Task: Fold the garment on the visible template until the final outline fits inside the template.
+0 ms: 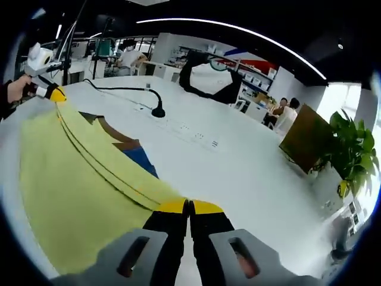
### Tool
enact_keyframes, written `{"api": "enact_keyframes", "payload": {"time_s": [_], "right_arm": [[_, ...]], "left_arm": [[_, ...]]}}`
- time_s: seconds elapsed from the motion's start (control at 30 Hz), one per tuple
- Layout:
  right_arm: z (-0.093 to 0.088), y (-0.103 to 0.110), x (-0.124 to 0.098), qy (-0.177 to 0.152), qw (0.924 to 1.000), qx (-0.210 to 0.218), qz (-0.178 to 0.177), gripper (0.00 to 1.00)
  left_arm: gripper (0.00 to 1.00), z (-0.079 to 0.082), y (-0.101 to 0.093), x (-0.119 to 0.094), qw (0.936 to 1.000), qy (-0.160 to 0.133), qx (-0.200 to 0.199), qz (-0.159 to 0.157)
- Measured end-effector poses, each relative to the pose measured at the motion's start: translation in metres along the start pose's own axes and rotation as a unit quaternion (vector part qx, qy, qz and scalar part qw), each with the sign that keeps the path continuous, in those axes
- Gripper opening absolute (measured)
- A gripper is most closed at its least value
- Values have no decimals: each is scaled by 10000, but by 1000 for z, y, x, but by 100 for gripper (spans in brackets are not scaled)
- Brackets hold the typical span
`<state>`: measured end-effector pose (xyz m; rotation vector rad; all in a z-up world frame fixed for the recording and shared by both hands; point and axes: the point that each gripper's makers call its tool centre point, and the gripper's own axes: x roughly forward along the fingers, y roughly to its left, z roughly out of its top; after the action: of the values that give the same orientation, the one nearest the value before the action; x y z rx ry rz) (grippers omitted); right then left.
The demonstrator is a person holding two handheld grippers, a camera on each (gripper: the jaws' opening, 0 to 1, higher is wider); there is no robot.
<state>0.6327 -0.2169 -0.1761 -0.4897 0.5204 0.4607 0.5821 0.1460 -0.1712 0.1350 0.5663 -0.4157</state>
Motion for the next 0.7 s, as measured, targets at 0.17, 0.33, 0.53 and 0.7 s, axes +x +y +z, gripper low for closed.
{"api": "enact_keyframes", "payload": {"time_s": [0.17,0.33,0.53,0.7], "right_arm": [[-10,4,11,102,9990,-420,-65,0],[-11,6,12,53,9965,-814,-181,0],[-11,1,8,-151,9934,-1132,-29,11],[26,-8,-15,-900,9854,-1367,458,36]], "left_arm": [[3,-8,1,10,9999,141,-30,15],[3,-11,2,14,9998,134,109,98],[9,4,7,6,9952,-273,882,314],[36,24,8,-10,9701,-415,2381,214]]}}
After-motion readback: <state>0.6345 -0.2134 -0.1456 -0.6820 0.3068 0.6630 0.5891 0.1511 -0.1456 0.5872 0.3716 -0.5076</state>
